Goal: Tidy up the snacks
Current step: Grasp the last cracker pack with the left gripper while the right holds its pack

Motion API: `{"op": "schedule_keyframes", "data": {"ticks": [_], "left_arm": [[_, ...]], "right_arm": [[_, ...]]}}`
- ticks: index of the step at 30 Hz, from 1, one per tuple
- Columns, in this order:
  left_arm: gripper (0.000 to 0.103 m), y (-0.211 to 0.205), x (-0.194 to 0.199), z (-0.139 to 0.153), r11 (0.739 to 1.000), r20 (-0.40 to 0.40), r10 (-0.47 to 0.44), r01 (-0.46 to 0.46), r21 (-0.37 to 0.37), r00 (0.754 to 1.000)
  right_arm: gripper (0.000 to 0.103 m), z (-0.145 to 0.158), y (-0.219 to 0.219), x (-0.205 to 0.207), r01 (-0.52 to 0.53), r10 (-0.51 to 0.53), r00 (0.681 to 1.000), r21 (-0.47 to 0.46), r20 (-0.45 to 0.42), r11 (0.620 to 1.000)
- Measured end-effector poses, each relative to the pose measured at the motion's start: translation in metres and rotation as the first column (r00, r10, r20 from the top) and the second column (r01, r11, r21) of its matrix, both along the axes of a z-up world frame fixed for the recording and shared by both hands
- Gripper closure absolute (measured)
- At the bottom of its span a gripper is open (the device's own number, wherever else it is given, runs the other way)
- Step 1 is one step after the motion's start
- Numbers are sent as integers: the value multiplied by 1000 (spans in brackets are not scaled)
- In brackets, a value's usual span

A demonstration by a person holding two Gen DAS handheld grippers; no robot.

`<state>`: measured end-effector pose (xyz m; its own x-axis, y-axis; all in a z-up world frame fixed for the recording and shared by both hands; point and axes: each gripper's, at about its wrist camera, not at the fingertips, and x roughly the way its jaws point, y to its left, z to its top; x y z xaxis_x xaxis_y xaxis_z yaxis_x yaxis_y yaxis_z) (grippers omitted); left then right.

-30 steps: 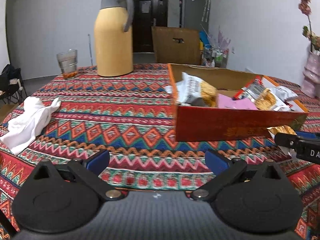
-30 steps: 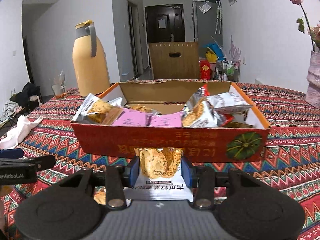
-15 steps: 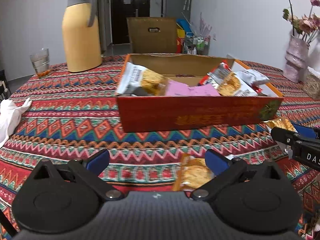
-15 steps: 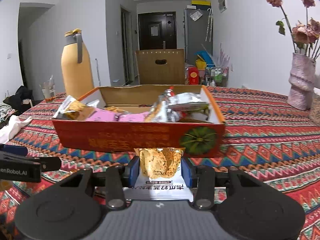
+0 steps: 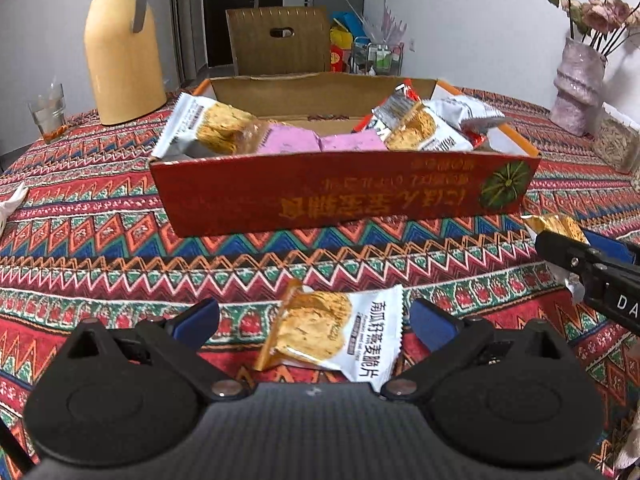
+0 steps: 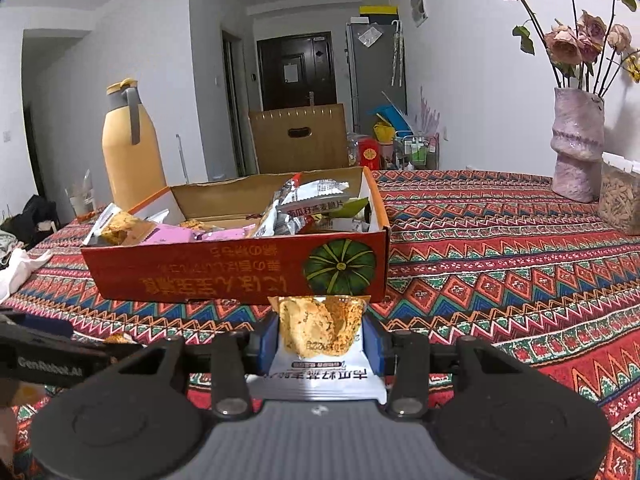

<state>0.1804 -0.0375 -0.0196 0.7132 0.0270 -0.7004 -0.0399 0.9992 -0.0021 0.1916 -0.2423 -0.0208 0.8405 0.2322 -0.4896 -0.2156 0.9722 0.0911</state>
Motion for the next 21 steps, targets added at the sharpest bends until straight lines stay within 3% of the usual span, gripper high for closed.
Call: {"op": "schedule_keyframes", "data": {"ticks": [10,15,21], "left_arm": [[5,-6,6,-16,1000,-35,22,-22,-14,999],[24,-9,2,-14,1000,-14,8,-9,-8,1000],[33,-13,-5,-14,1000,2,-24,24,5,1000]], "right_arm": [[60,-6,2,-6,-7,7,1000,-6,23,1000],[60,-9,5,-7,-8,8,1000,-25,27,1000],[60,-10,7,-7,-6,7,1000,-32,28,999]]}}
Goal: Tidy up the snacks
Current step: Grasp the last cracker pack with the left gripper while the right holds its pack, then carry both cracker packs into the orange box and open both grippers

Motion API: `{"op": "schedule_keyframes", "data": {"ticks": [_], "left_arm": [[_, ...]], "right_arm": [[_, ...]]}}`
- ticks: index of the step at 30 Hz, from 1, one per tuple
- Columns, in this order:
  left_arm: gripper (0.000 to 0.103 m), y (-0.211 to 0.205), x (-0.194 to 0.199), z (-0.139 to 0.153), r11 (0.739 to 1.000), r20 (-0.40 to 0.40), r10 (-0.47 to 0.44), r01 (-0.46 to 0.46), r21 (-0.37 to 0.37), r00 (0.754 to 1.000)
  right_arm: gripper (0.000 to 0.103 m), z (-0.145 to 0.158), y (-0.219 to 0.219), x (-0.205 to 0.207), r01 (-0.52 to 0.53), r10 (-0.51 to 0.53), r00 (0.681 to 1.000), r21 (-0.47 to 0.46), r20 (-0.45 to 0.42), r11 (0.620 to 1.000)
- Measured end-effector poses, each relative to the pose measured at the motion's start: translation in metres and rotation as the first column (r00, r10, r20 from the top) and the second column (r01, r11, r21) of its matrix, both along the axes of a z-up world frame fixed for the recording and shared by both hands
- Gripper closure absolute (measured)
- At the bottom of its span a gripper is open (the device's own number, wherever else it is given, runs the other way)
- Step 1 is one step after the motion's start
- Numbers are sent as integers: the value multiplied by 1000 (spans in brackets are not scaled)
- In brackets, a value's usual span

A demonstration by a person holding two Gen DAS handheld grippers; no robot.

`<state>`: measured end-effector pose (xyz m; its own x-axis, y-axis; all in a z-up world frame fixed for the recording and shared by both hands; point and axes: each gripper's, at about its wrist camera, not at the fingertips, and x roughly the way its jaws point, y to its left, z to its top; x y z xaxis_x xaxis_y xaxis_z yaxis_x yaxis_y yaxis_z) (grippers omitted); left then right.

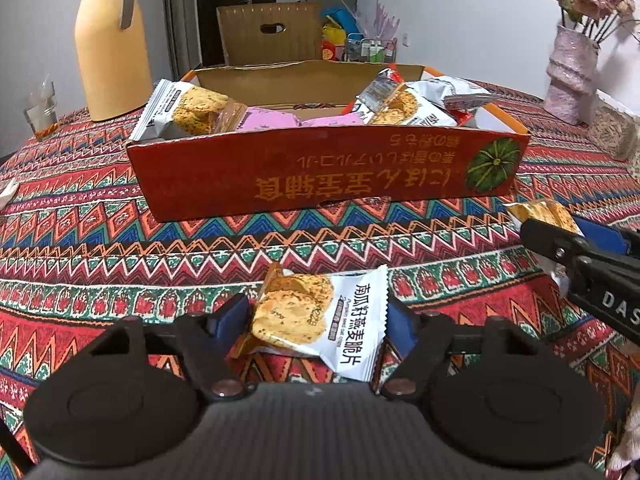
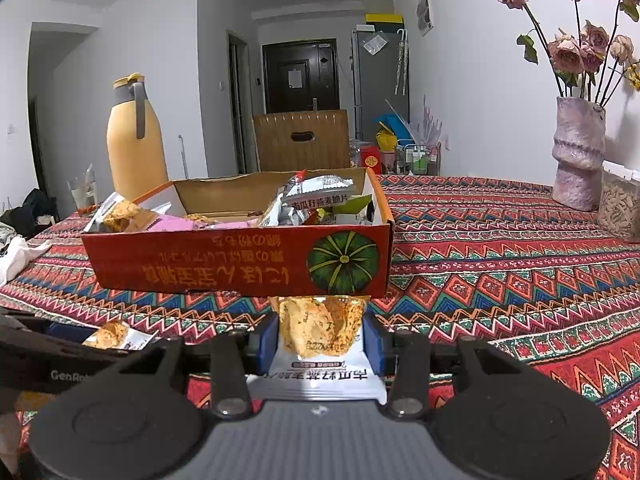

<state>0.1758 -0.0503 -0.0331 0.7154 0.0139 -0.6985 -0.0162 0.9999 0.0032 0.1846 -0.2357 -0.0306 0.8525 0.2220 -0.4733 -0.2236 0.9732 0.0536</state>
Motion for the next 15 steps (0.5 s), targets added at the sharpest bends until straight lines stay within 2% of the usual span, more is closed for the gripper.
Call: {"op": "schedule_keyframes", "data": {"ticks": [9,15], "left_arm": [[50,0,-9,8,999,33,-33,33,-14,999],[54,2,-11,15,999,54,-44,45,-19,998]], "right_arm": [[60,0,3,-2,-10,10,1000,-17,10,1000],[60,4,6,-3,-18,18,1000,-23,17,1000]]}}
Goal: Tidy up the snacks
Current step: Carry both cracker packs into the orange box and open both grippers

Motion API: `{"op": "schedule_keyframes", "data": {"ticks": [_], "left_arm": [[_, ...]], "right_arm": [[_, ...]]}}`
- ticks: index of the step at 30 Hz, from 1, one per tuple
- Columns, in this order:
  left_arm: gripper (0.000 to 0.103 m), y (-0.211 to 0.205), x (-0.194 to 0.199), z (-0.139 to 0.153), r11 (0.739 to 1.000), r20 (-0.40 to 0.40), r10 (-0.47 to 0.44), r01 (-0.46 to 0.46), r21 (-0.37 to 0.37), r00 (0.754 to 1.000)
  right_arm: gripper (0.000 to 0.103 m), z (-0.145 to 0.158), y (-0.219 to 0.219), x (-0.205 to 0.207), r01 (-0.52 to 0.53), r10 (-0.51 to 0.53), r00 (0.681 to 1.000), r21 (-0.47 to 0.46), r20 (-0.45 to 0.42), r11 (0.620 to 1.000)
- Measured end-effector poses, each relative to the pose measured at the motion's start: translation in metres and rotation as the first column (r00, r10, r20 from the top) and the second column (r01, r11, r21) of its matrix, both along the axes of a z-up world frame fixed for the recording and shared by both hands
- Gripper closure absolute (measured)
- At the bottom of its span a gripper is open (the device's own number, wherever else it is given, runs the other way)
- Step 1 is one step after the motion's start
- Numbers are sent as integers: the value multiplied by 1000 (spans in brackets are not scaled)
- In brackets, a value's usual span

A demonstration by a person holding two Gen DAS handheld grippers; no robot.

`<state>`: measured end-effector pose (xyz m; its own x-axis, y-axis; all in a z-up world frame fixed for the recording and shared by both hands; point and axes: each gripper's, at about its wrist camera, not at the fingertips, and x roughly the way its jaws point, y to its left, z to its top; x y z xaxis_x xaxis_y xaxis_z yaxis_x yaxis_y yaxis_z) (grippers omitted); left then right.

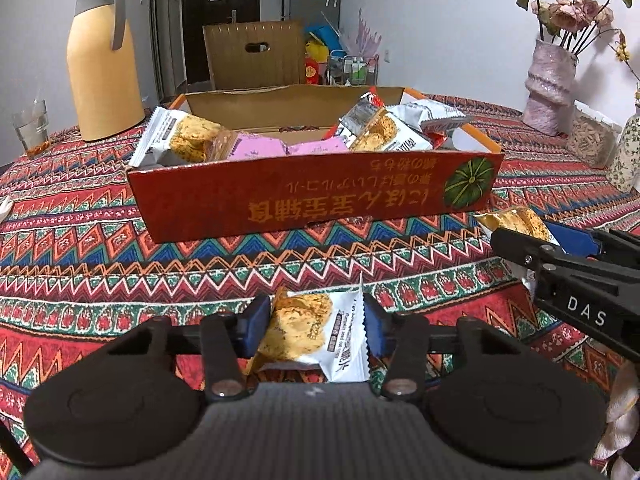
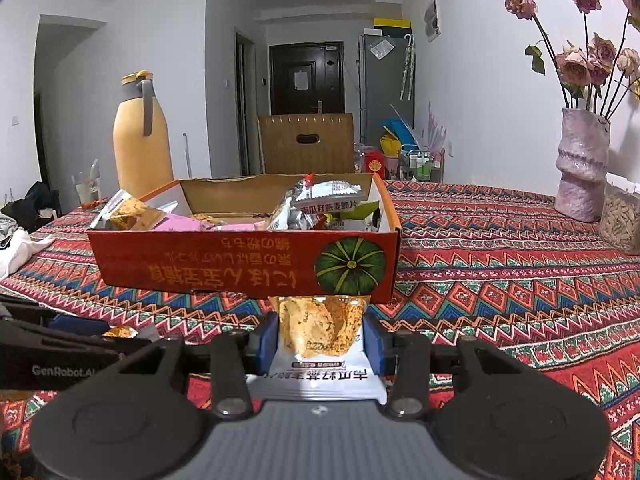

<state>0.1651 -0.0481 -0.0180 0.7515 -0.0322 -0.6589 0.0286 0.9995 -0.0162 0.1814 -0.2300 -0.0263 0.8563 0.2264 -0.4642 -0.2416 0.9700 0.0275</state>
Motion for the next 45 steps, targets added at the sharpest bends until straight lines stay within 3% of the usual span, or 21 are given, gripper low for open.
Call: {"op": "schedule_keyframes", "data": {"ticks": [6,8,12,16,21,27,31,32,34,45], "left_arm": [[58,4,-2,6,1000,16,0,0,-9,1000],[67,6,-2,9,1000,23,-5,5,-17,1000],[66,9,-1,9,1000,20,-4,4,-27,1000],[40,10,-2,5,1000,18,10,-10,-15,1000],[22,11,4,-4,1000,-15,30,-30,6,999],[25,12,12,-17,999,-55,40,-39,18,998],[39,11,7,-16,999,-39,32,-31,26,999],[47,10,6,-16,999,-32,29,-28,27,999],[50,11,5,-15,999,-29,24,-23,22,999],[53,14,-1,1,1000,20,26,-26,7,999]], "right_arm": [[60,6,3,-2,-7,7,1000,-3,11,1000],[60,7,4,-2,-8,8,1000,-2,14,1000],[60,9,7,-3,-13,14,1000,-2,18,1000],[60,7,10,-3,-16,16,1000,-4,10,1000],[60,5,9,-3,-13,13,1000,-4,5,1000],[60,1,9,-2,-10,10,1000,-1,-5,1000],[60,0,8,-2,-9,9,1000,4,-8,1000],[60,-1,8,-1,-9,9,1000,4,-9,1000],[60,-1,8,-1,-9,9,1000,5,-9,1000],[60,6,9,-4,-17,17,1000,0,3,1000]]}}
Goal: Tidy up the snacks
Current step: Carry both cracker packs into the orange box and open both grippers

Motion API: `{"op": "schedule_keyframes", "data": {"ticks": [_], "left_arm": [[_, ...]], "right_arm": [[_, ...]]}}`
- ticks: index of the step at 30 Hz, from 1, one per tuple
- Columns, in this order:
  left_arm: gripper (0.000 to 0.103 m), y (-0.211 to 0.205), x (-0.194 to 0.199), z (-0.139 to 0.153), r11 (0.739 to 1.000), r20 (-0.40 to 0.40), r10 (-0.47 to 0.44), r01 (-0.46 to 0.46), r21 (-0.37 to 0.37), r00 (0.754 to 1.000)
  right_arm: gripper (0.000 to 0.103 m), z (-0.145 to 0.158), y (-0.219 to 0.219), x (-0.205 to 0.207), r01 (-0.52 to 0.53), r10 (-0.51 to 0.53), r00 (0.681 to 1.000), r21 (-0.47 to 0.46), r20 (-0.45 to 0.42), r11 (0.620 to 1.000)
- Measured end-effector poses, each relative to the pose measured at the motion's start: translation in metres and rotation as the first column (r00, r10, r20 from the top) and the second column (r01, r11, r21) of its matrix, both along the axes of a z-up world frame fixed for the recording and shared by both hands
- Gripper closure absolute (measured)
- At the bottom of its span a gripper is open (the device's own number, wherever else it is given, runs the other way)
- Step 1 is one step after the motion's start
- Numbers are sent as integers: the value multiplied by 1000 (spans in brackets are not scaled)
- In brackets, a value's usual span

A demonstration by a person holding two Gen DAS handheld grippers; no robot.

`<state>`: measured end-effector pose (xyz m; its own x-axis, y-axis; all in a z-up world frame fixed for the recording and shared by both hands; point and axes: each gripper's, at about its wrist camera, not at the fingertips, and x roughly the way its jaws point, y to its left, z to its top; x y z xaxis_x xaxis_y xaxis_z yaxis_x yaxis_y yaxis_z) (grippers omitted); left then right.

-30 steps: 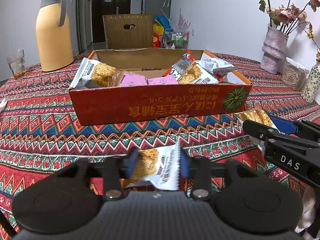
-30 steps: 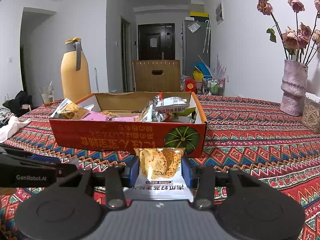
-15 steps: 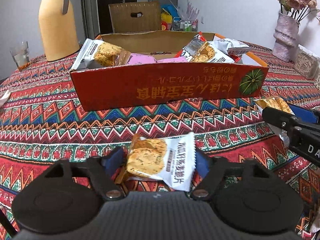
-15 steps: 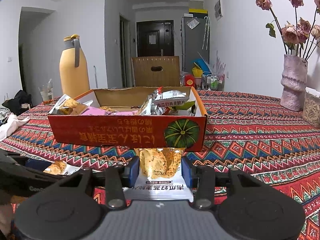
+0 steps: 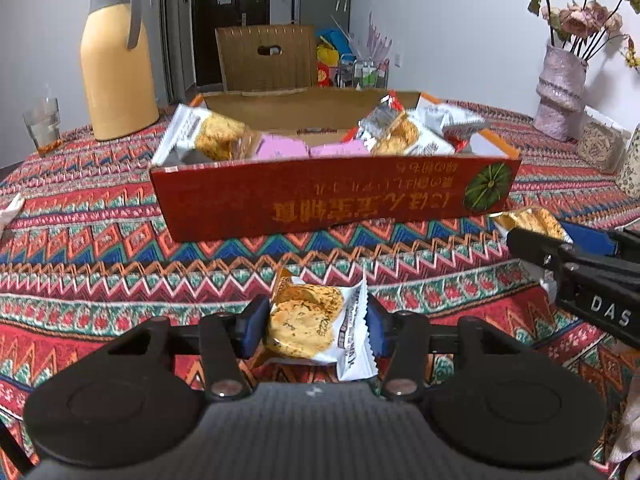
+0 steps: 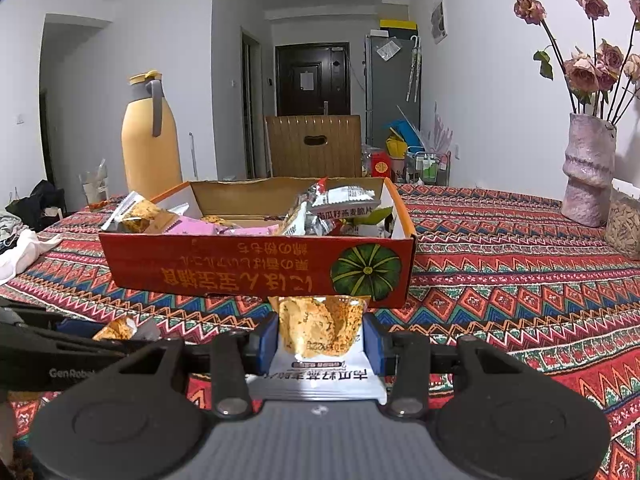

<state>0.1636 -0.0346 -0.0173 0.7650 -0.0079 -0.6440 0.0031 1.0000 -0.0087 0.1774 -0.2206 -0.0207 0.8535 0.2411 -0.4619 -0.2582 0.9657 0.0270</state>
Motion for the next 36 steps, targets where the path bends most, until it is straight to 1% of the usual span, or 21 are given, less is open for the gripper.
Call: {"op": "schedule_keyframes", "data": {"ticks": [4,11,19,27,32,36], "left_arm": [[53,1,2,18,1000,46,1,-1,4,999],[52,2,15,51,1000,120,14,-15,7,993],[52,5,45,74,999,170,36,-35,-7,985],[52,10,79,85,997,201,73,-65,-44,977],[52,15,101,86,992,223,118,-108,-60,968],[52,20,113,78,989,240,148,-137,-63,959]], "right_arm": [[60,7,2,0,-10,10,1000,3,14,1000],[60,31,9,10,-30,29,998,8,63,1000],[60,55,19,37,-39,37,993,17,111,999],[60,69,27,81,-13,10,990,14,143,1000],[60,67,27,109,12,-15,989,23,144,1000],[60,61,26,126,40,-46,988,39,144,998]]}}
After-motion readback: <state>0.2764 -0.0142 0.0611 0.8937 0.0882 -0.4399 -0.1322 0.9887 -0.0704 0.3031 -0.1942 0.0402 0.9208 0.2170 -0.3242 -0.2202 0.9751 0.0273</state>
